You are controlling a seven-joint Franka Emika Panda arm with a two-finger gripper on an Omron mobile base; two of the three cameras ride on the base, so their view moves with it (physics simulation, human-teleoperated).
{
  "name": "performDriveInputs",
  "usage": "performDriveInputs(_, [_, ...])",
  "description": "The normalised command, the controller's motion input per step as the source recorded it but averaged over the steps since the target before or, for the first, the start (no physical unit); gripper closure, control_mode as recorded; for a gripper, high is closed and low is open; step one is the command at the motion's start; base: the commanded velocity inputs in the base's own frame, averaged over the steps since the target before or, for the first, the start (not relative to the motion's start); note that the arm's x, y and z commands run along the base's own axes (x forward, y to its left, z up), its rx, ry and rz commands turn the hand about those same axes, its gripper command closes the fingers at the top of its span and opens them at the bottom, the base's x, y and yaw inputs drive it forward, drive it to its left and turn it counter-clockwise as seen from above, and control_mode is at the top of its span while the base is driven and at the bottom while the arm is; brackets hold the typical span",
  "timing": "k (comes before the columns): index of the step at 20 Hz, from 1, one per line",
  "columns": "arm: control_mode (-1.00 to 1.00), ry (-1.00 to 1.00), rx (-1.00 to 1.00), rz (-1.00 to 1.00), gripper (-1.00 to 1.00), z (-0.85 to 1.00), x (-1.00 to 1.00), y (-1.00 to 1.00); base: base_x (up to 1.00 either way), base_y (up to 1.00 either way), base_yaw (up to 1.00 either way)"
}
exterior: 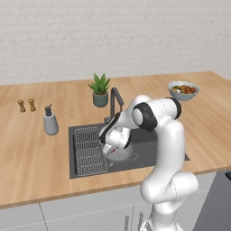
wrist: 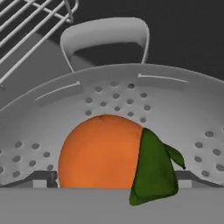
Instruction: Put the colander in the sink, put the orange in the colander, and turn on the sink faucet and pour water over the colander.
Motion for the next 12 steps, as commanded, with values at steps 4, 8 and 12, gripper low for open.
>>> performDriveInputs(4, [-1.0,0.0,0.01,-0.03,-1.0,0.0,0.57,-0.01,0.0,0.0,0.0])
performDriveInputs(8, [-1.0,0.0,0.0,-0.02,-1.0,0.0,0.27,0.0,0.0,0.0,0.0])
performDriveInputs(12, [-1.0,0.0,0.0,0.0,-1.0,0.13,-0.39,0.0,0.0,0.0,0.0])
